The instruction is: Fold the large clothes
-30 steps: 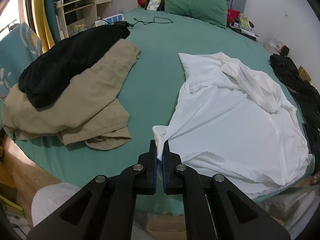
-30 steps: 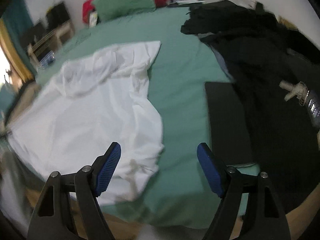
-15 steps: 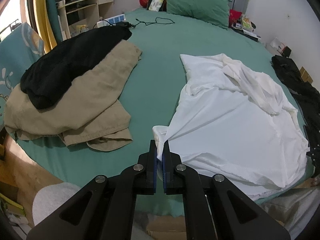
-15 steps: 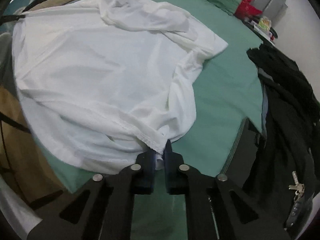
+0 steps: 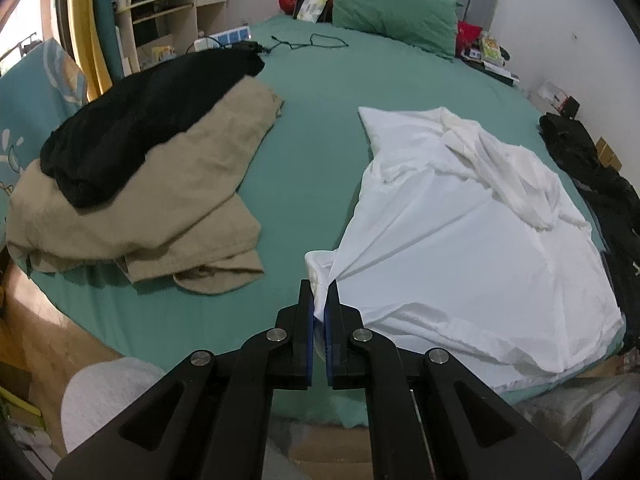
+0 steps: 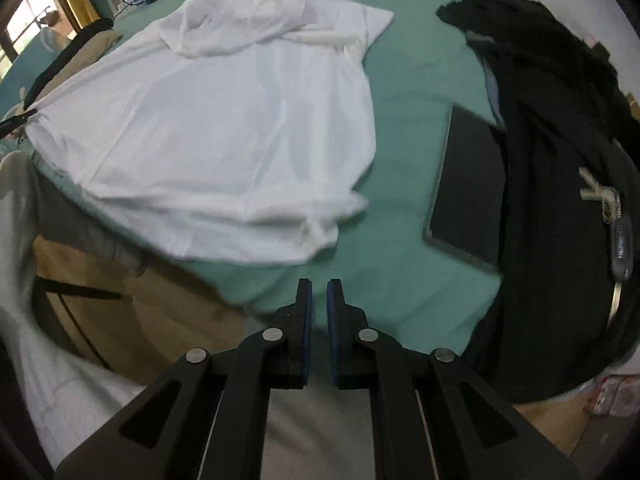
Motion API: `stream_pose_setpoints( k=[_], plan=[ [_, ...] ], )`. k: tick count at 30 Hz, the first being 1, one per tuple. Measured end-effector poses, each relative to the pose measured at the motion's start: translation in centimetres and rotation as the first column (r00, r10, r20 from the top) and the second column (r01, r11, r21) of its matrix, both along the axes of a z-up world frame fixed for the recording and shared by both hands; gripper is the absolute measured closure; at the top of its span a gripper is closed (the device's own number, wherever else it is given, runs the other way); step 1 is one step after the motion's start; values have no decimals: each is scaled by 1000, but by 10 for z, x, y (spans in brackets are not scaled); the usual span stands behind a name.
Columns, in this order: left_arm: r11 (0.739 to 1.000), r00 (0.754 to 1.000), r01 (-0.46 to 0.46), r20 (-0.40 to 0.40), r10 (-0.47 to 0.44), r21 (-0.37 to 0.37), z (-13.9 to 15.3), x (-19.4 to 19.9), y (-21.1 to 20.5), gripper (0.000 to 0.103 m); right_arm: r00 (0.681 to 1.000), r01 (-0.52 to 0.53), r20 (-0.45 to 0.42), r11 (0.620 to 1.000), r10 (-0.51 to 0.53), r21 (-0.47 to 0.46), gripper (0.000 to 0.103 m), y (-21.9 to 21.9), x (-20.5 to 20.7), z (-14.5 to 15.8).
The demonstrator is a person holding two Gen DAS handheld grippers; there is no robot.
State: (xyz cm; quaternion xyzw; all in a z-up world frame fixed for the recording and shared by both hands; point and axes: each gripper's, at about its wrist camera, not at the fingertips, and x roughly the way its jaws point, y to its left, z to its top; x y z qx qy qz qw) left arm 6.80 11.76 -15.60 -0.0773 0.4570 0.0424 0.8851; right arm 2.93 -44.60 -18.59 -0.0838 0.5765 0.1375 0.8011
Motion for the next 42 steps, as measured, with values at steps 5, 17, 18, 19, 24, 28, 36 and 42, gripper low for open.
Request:
stream_pose_setpoints(
  k=[5,17,18,19,24,28,36,42],
  plan=[
    [1000,1000,-3,-3,3,-10,-5,-1,2,98,984,95,149,994,-102,53,69,-13,26,21],
    [1000,1000,3,-15,-3,-26,-13,-6,2,98,994,106,-29,963,-102,249,48,18,90,-38],
    [1000,1000,5,-16,-5,-30,-14,-7,2,98,995,96,-35,964,-90,249,80,21,90,-37],
    [999,1000,7,-14,-7,-32,-14,-9,2,98,996,83,-51,966,-73,243,97,24,89,-38],
    [999,1000,12,20,-11,-39,-3,-16,3,99,995,78,-74,959,-60,273,99,27,82,-33],
    [999,999,14,51,-12,-44,11,-25,6,99,991,130,-31,932,-127,338,99,10,70,-14],
    [999,990,33,136,-33,0,52,-52,7,99,972,173,72,885,-225,432,99,-14,34,45],
    [999,974,28,224,-32,21,85,-53,4,98,940,182,169,855,-296,486,99,-12,38,81]
  ],
)
